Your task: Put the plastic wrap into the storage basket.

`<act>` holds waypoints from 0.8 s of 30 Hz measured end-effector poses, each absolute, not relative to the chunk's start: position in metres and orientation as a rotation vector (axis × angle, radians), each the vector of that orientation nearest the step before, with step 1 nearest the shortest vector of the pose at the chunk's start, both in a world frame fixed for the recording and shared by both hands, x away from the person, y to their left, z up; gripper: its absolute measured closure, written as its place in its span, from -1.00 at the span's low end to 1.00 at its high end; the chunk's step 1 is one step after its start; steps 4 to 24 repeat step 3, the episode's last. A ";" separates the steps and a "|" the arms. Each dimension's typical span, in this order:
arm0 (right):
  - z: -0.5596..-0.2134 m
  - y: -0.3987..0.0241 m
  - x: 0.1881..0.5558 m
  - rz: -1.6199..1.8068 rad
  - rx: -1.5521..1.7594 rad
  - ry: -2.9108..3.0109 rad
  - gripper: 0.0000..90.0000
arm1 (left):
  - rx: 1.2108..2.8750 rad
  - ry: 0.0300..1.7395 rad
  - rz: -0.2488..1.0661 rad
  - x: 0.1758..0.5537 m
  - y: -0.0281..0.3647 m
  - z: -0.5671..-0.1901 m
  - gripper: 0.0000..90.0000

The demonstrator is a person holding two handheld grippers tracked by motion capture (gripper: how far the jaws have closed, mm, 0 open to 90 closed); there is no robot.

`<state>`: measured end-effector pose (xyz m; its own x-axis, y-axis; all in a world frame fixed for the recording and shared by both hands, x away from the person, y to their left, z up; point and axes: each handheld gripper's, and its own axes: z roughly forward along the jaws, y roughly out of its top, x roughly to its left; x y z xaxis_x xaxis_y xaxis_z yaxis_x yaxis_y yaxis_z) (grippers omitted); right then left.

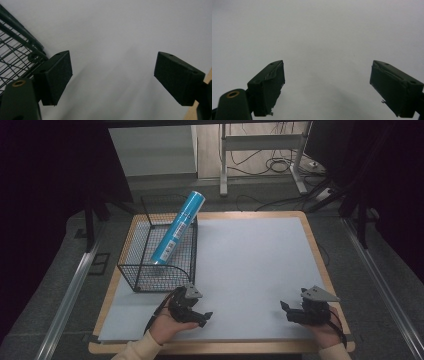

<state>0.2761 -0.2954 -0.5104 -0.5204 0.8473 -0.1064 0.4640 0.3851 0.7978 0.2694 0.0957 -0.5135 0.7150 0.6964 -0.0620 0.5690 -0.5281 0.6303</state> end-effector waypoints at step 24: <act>-0.509 -0.294 0.275 1.009 1.108 2.141 -0.72 | 2.254 0.978 0.289 0.269 0.098 -0.512 -0.68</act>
